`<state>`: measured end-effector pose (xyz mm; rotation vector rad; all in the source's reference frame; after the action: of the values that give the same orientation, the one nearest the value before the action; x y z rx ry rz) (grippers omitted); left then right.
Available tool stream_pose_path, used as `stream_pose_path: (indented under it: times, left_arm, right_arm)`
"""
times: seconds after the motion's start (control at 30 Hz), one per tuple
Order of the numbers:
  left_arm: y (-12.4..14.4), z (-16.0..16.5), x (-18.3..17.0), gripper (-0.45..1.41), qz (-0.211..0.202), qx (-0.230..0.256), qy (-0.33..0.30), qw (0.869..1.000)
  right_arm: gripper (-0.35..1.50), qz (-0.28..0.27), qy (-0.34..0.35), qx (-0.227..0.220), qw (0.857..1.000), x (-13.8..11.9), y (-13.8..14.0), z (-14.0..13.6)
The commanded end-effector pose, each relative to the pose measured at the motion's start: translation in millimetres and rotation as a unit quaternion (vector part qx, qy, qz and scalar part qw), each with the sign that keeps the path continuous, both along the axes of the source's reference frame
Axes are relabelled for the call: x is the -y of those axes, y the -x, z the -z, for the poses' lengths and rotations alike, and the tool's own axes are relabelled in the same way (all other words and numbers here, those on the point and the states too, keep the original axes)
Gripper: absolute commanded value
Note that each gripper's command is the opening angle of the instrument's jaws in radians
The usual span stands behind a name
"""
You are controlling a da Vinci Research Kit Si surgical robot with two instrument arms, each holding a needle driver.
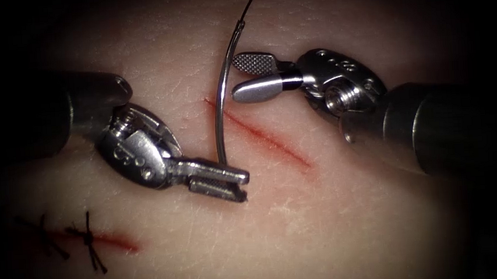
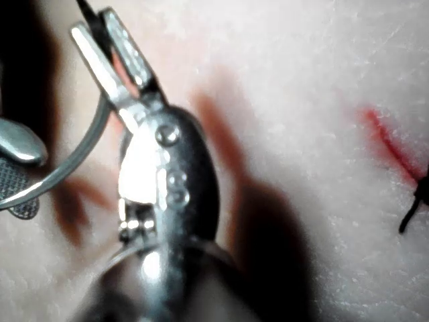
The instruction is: Wound Closure
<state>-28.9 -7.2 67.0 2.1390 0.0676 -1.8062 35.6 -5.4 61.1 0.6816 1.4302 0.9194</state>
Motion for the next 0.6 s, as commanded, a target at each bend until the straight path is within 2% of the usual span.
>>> stream_pose_path:
  times: [0.03, 0.1, 0.23, 0.6]
  left_arm:
    - [0.5, -0.8, 0.5, -0.45, -0.001, 0.001, -0.001, 1.000]
    - [0.7, -0.6, 0.5, -0.45, -0.002, 0.003, 0.002, 1.000]
    - [0.9, -0.4, 0.6, -0.45, -0.003, 0.008, 0.005, 1.000]
    - [1.0, -0.4, 0.5, -0.45, -0.002, 0.015, 0.005, 1.000]
  right_arm:
    - [1.08, -0.002, -0.001, -0.002, 1.000, -0.1, -0.8, -0.6]
    - [1.08, -0.006, -0.007, -0.004, 1.000, -0.3, -1.0, -0.5]
    - [1.25, -0.010, -0.038, -0.008, 0.999, -0.2, -2.0, -0.4]
    - [1.20, -0.003, -0.080, -0.027, 0.996, 0.8, -2.4, 0.0]
